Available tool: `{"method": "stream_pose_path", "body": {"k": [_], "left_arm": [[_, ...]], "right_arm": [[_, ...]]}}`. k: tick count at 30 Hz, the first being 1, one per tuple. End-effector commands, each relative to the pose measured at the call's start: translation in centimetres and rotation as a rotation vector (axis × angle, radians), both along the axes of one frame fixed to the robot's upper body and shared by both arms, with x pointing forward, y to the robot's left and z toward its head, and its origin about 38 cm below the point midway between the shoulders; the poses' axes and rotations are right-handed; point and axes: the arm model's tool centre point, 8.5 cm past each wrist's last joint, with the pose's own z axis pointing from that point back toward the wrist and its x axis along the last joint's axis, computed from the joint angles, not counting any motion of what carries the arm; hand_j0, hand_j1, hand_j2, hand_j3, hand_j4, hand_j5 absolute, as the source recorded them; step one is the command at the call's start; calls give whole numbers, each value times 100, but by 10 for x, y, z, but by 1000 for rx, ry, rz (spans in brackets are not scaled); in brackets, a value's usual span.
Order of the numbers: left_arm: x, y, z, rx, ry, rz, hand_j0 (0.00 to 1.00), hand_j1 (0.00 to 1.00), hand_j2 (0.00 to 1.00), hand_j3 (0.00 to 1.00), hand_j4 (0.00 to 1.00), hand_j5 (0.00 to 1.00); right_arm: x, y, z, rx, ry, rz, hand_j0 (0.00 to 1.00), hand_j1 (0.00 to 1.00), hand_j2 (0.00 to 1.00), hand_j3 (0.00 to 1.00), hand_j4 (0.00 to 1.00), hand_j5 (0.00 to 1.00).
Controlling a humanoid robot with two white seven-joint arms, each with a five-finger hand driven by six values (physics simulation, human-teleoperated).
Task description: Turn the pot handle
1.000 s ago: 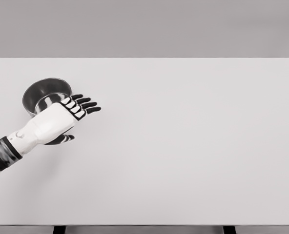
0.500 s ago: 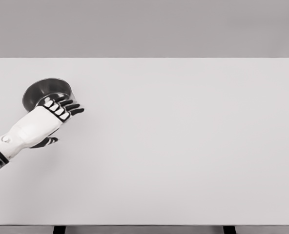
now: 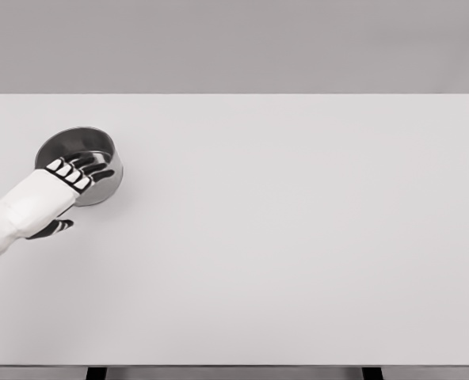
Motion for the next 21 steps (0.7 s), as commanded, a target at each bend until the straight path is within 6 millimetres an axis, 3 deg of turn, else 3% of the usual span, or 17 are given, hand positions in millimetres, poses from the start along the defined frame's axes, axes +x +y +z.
{"method": "stream_pose_path", "body": {"k": [1,21], "left_arm": [[0,3,3,-4,-6,8,100,100,100,100,100,100],[5,37,6,0,-10,104,100,100,100,100,100,100]], "right_arm": [[0,0,0,0,0,0,100,100,100,100,100,100],[0,0,0,0,0,0,100,100,100,100,100,100]]}}
